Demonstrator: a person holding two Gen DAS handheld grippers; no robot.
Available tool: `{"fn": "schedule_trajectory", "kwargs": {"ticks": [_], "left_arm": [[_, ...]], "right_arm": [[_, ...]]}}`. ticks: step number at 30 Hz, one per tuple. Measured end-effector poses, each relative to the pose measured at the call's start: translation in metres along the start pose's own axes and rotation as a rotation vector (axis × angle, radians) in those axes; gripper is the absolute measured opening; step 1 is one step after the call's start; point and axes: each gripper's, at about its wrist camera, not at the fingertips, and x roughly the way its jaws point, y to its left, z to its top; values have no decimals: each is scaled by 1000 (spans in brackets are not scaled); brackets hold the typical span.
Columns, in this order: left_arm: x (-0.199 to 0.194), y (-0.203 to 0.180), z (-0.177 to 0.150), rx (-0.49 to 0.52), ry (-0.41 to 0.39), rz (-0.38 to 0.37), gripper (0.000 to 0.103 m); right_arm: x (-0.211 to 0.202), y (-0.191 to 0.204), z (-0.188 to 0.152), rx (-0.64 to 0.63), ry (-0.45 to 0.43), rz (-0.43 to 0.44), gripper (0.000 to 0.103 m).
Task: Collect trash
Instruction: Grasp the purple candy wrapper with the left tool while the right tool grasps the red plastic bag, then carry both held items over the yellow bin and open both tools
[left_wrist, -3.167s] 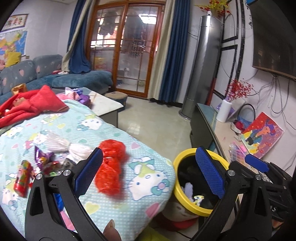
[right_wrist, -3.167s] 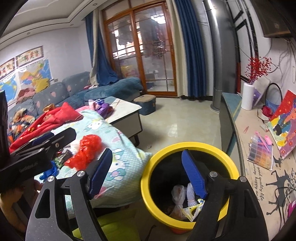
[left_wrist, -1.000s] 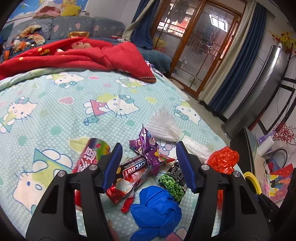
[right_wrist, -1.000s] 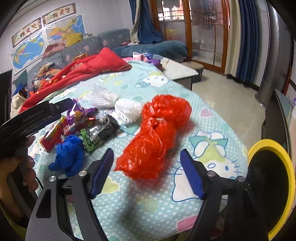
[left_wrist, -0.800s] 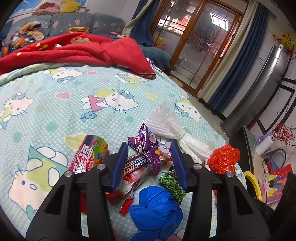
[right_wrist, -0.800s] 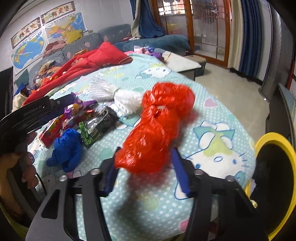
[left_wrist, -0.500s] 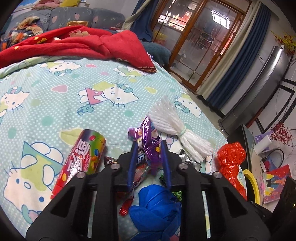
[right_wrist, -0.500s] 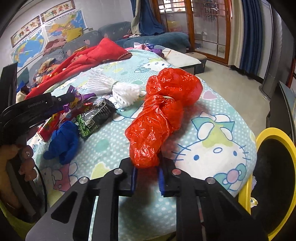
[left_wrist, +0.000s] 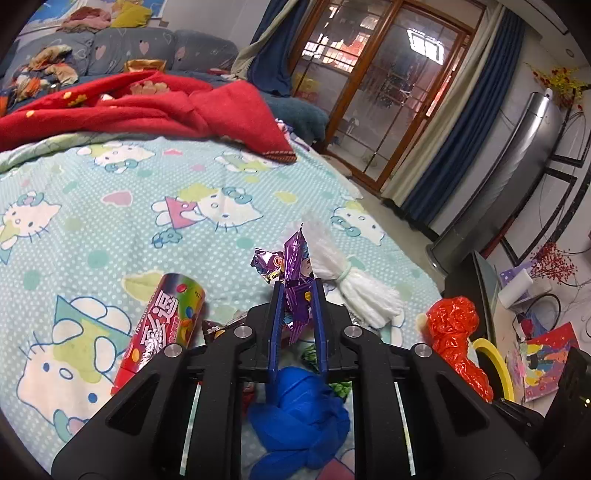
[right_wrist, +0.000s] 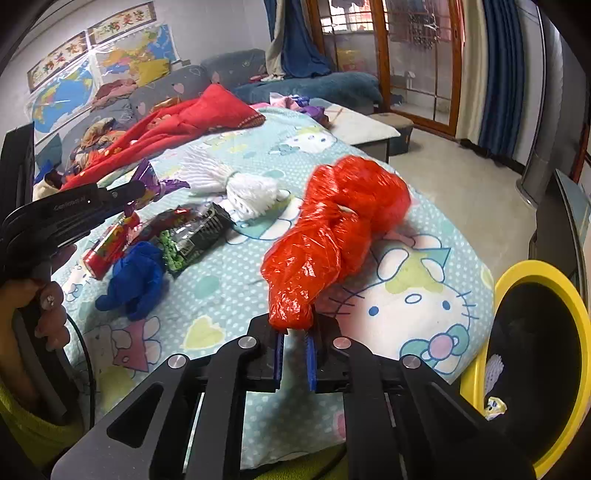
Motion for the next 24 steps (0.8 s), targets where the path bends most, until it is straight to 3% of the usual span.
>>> {"fn": "schedule_trajectory", "kwargs": {"ticks": [24], "left_arm": [[-44,-56,5,109,-58,-137,9]], "right_arm": [[-59,1,20,-32,-141,-3,9]]}}
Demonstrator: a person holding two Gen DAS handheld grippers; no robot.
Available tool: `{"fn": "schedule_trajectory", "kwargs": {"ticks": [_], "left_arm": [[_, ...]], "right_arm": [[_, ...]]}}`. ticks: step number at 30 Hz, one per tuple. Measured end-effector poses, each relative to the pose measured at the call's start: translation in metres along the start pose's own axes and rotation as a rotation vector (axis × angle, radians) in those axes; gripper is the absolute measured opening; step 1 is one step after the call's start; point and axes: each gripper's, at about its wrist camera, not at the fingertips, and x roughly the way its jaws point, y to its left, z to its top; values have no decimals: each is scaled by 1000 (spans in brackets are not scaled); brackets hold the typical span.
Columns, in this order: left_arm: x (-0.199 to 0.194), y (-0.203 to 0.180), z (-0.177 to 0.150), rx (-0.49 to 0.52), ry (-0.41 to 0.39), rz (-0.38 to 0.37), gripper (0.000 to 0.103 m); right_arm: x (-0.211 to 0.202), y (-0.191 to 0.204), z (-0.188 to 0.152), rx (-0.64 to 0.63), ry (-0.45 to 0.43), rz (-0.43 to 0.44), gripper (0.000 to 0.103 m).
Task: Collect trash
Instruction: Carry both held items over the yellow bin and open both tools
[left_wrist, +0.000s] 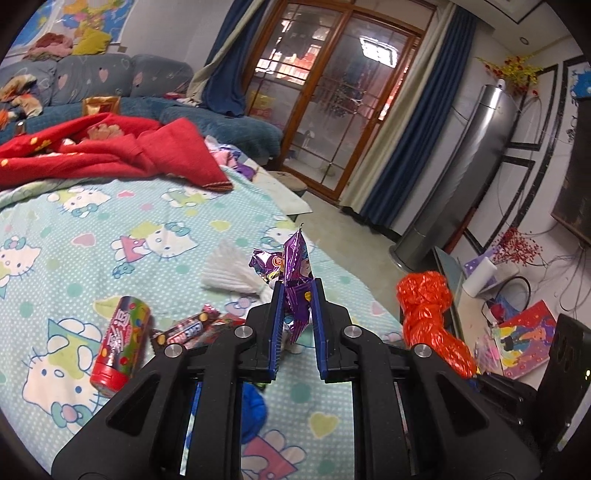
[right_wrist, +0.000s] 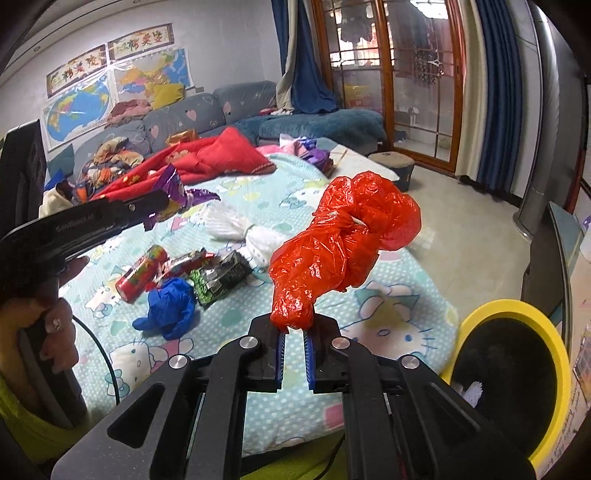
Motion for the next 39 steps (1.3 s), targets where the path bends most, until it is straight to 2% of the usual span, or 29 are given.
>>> {"fn": "schedule_trajectory", "kwargs": {"ticks": [17,39], "left_arm": [[-11,-42,-6,90,-9,-71,9],[-4,-101,-31,234,49,-174,9]], "right_arm": [[-33,-29,0,77,-58,-52,9],[-56,-81,-15,212,-91,-170,9]]}}
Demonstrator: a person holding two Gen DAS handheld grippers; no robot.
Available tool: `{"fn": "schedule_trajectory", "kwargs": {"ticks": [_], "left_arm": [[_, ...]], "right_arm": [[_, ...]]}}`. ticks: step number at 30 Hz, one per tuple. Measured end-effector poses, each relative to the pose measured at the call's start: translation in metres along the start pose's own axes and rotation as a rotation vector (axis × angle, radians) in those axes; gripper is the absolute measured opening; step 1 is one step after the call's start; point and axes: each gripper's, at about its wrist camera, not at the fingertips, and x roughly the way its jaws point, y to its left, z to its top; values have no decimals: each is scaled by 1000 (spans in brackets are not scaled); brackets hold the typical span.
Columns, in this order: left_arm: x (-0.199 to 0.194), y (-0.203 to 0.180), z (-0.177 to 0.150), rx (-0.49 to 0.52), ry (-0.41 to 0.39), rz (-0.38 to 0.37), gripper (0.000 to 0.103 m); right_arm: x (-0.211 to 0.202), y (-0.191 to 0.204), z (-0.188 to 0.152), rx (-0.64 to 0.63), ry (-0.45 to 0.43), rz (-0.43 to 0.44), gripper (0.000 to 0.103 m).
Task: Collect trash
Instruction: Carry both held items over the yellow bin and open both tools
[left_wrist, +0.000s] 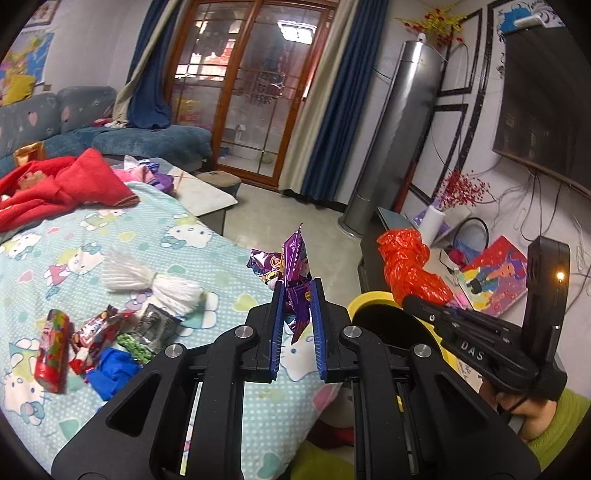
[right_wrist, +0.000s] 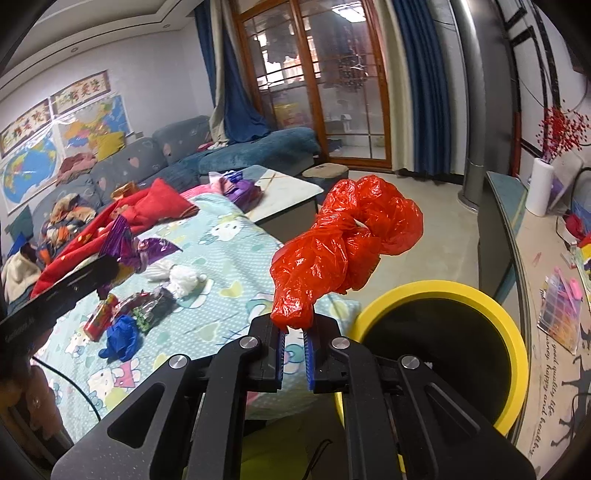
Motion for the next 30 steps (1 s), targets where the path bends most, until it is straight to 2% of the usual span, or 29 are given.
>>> {"fn": "schedule_trajectory", "kwargs": {"ticks": [15,30], "left_arm": [[31,-41,-10,87,68,-77,9],[64,-70,-22,157,149,-133,9]], "right_arm": [[-17,-42,-4,107,-35,-56,9],[-15,-97,-26,247,13,-110,9]]}}
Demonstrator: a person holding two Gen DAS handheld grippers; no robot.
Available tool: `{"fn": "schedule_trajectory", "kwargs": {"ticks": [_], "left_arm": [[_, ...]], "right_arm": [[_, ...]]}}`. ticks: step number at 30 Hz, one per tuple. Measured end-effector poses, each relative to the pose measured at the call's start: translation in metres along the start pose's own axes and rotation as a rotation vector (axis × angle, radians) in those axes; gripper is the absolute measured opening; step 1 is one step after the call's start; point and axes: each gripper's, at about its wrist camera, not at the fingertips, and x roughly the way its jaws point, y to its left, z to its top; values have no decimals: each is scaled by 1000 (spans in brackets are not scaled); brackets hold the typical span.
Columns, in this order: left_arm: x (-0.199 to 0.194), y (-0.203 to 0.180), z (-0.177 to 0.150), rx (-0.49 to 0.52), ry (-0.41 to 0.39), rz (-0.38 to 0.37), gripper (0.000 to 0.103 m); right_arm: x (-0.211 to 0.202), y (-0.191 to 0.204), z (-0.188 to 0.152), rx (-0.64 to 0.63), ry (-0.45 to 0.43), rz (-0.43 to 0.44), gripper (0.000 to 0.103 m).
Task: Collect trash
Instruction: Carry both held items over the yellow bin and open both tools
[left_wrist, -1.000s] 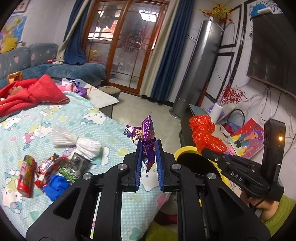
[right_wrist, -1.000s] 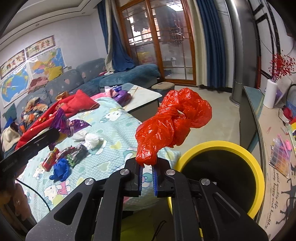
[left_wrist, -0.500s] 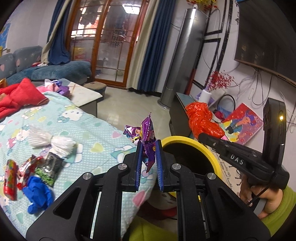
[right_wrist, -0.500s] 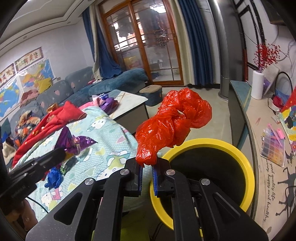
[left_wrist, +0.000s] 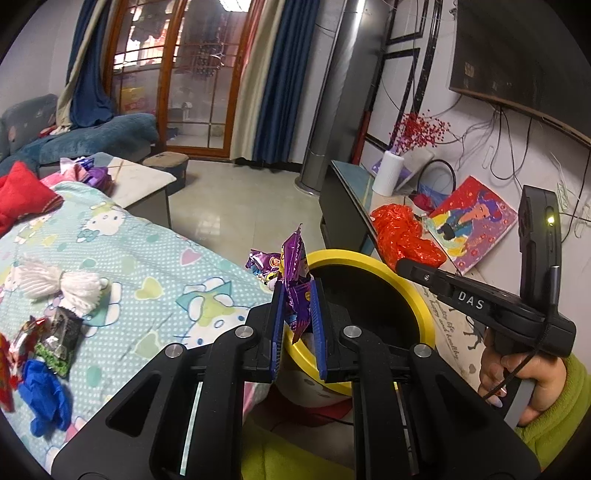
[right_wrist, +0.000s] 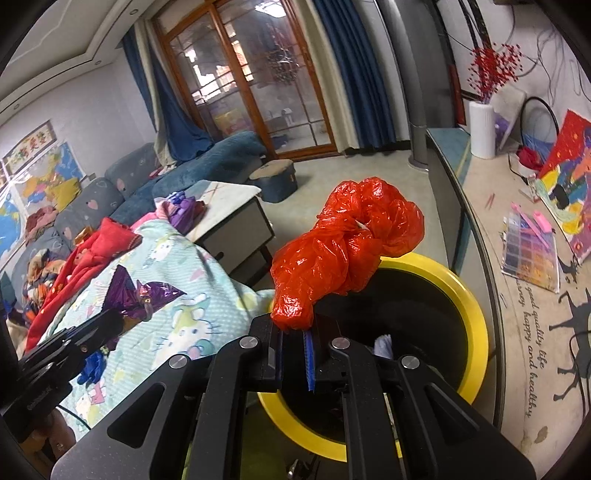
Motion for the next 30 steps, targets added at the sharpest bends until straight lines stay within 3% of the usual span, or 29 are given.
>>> {"fn": "schedule_trajectory", "kwargs": {"ticks": [18,30], "left_arm": [[50,-32,-10,68,129,-90,9],[92,-48,-15,120,210,-108,9]], "right_arm": [[21,-55,-20,62,98,-71,9],[31,-78,-35,47,163,-85,9]]}}
